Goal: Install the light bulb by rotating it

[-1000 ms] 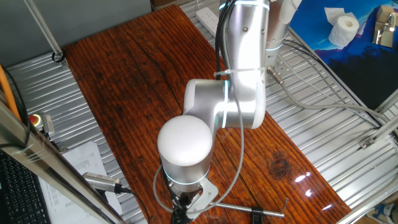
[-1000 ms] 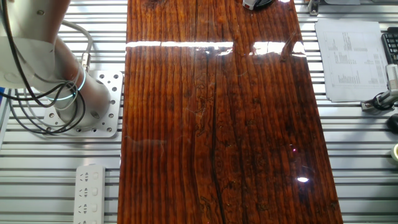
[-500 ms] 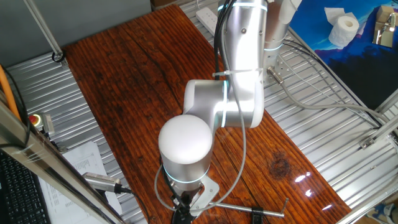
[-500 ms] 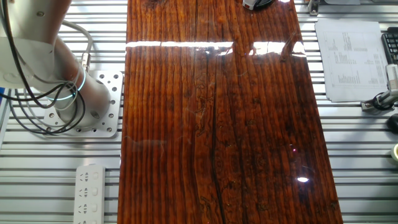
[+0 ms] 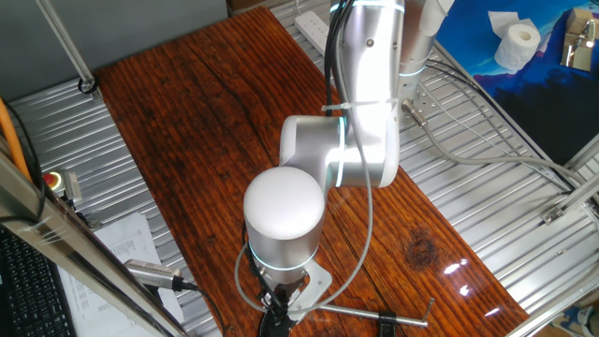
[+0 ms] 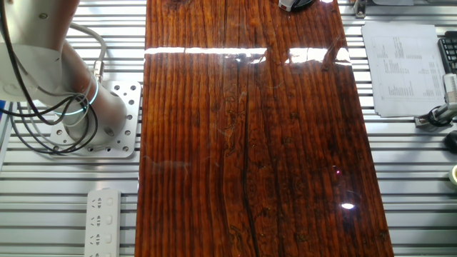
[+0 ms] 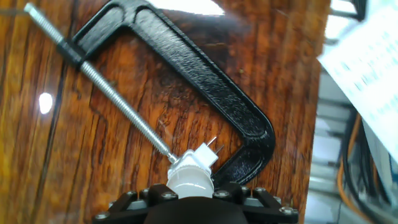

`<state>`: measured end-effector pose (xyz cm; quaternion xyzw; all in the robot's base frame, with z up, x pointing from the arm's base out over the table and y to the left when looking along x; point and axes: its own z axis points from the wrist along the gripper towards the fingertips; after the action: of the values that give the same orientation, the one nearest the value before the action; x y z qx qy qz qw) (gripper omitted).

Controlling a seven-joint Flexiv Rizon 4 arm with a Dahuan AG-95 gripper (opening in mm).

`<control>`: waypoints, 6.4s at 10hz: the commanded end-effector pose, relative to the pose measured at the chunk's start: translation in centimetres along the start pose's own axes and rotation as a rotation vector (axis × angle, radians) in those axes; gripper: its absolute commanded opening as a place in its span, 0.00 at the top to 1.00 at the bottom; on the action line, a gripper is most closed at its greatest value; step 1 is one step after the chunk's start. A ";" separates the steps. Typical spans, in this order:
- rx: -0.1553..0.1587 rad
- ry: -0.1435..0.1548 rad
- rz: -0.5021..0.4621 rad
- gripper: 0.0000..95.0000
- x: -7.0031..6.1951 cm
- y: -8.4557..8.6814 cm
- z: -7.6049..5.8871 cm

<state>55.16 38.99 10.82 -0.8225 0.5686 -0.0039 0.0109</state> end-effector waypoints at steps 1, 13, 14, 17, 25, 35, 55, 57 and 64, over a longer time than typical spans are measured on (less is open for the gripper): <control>0.005 0.004 0.004 0.80 0.0 -0.1 0.1; 0.035 0.022 0.169 1.00 0.9 0.2 0.4; 0.035 0.023 0.197 1.00 0.9 0.2 0.4; 0.030 0.034 0.284 1.00 0.9 0.2 0.4; -0.019 0.040 0.538 1.00 0.9 0.3 0.3; -0.077 0.045 0.794 1.00 0.9 0.3 0.1; -0.094 0.015 0.994 0.20 -0.6 0.4 -1.3; -0.105 -0.013 1.053 0.40 -0.5 0.3 -1.0; -0.129 -0.015 1.092 0.40 -2.1 0.1 -1.0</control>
<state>54.35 40.85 11.80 -0.4074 0.9116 0.0422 -0.0348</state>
